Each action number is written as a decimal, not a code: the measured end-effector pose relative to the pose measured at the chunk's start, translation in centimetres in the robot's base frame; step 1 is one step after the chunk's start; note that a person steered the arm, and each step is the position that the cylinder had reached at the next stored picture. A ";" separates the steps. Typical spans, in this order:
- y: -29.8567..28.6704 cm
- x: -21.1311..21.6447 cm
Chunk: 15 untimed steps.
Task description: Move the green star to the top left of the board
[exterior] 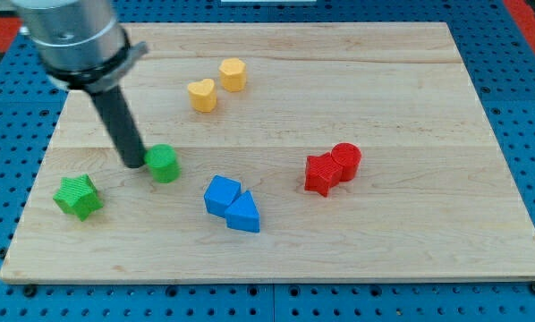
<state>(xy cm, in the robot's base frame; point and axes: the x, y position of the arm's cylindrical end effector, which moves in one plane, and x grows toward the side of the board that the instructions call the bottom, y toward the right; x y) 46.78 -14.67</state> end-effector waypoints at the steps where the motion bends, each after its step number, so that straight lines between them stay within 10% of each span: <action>1: 1.4 5.3; 3: -4.9 12.8; 5: -10.1 7.8; 8: 1.9 1.6; 15: -5.4 -7.8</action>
<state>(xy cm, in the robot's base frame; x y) 38.95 -20.09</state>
